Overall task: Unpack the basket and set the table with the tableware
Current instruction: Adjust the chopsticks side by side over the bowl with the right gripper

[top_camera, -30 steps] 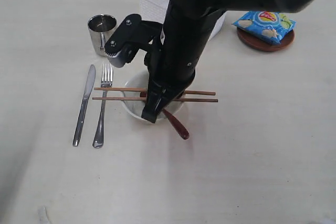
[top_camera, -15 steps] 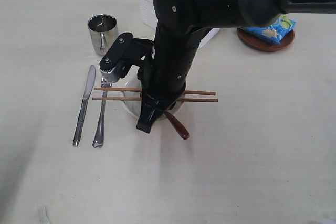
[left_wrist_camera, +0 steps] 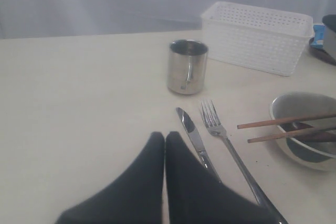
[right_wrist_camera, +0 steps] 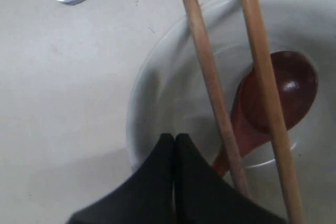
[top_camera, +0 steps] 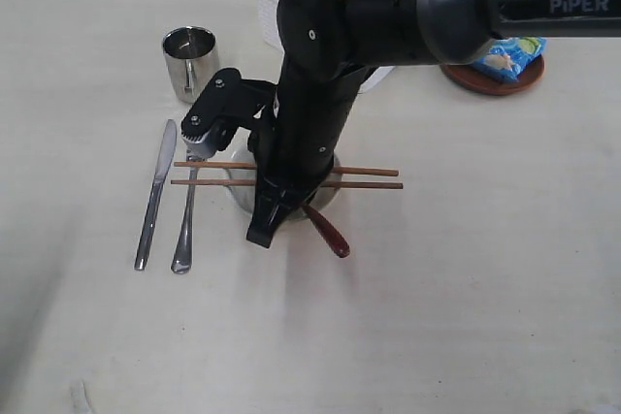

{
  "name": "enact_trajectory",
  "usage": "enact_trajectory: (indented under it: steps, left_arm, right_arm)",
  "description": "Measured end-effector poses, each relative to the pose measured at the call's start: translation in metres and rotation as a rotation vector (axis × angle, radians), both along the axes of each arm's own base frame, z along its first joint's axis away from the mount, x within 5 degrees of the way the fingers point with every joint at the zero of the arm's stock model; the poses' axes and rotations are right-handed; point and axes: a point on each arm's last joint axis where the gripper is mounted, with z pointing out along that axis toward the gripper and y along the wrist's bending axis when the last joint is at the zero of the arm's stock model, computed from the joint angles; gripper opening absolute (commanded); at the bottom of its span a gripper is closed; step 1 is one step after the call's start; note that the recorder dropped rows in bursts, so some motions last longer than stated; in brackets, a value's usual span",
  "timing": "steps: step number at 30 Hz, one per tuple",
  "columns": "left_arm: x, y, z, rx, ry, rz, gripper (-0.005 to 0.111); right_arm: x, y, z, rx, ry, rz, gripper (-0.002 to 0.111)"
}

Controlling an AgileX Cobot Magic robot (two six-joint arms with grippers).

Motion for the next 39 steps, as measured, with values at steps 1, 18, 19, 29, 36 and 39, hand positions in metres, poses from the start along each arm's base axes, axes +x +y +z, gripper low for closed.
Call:
enact_trajectory:
  steps: [1,18,19,29,36,39]
  left_arm:
    - [0.0,0.0,0.0,0.0,0.0,0.0,0.0]
    - [0.0,0.0,0.0,0.0,0.0,0.0,0.0]
    - [0.0,0.0,0.0,0.0,0.0,0.0,0.0]
    - [0.0,0.0,0.0,0.0,0.0,0.0,0.0]
    - [0.0,0.0,0.0,0.0,0.0,0.0,0.0]
    - [0.0,0.0,0.0,0.0,0.0,0.0,0.0]
  right_arm:
    - [0.001,0.0,-0.001,0.002,-0.003,0.001,0.0]
    - [0.008,0.0,0.0,-0.003,-0.098,0.041,0.0]
    - [0.008,0.0,0.0,-0.007,-0.103,0.045,0.0]
    - [0.008,-0.001,-0.001,-0.024,-0.105,0.055,0.0]
    - [0.006,-0.007,0.013,-0.037,-0.128,0.075,0.0]
    - [0.004,-0.011,0.022,-0.059,-0.129,0.07,0.0]
